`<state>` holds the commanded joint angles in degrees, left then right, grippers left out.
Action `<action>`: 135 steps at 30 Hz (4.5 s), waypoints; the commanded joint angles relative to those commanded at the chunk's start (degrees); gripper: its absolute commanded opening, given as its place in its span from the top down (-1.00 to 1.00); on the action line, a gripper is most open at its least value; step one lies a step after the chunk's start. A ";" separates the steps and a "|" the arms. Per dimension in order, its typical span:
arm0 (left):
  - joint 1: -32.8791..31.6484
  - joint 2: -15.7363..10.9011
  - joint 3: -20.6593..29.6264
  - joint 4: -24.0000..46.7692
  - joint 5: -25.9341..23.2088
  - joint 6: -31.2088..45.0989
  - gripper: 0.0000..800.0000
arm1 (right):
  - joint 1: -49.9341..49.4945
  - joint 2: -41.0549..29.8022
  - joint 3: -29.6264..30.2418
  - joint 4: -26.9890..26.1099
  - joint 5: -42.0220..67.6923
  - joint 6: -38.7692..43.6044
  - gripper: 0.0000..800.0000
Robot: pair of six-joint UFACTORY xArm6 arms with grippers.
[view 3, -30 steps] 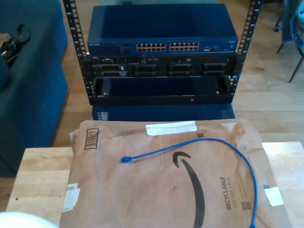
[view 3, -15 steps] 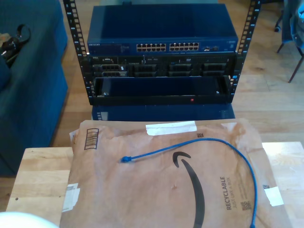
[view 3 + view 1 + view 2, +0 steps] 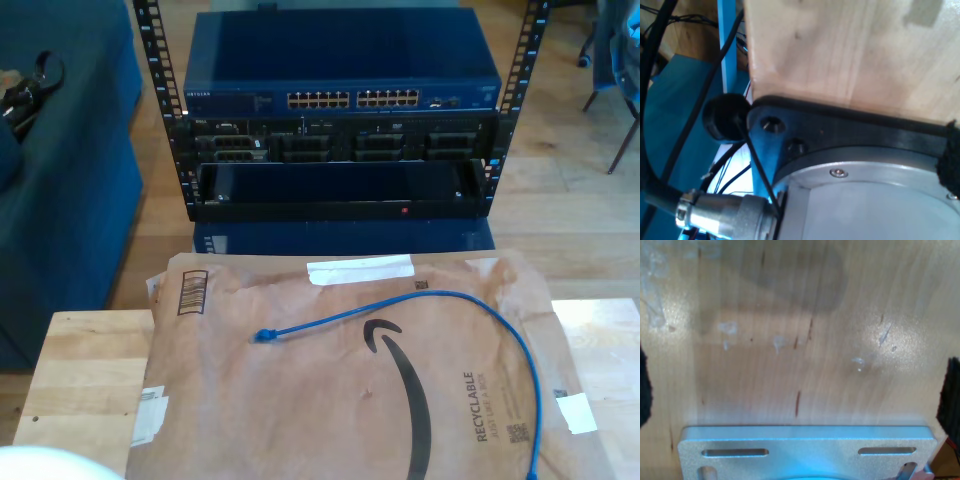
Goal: Grab the cable and plug it in
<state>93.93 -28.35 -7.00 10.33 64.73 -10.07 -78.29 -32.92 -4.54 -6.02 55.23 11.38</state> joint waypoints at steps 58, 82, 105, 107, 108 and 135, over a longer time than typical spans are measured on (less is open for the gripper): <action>-50.02 0.44 -31.74 -8.79 29.36 -51.60 -1.00 | 63.65 11.16 -44.57 9.67 22.68 68.48 -0.99; -75.60 8.70 -34.37 -16.26 20.04 -79.74 -1.00 | 111.65 36.84 -58.11 9.14 2.29 107.96 -0.98; -77.63 12.04 -34.29 -17.32 16.97 -81.93 -1.00 | 116.48 51.69 -63.82 8.97 -9.67 111.74 -0.90; -77.63 12.04 -34.20 -17.32 17.05 -81.93 -1.00 | 116.48 52.04 -64.18 8.70 -10.29 112.18 -0.84; -77.63 12.04 -34.11 -17.32 17.05 -81.93 -1.00 | 116.40 52.40 -64.18 8.70 -10.64 112.18 -0.80; -77.63 11.96 -34.20 -17.32 17.14 -81.85 -1.00 | 114.90 53.89 -64.26 7.12 -10.99 112.35 -0.08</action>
<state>16.31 -16.40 -41.20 -6.99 81.87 -91.91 36.62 20.97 -68.80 1.10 44.24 123.74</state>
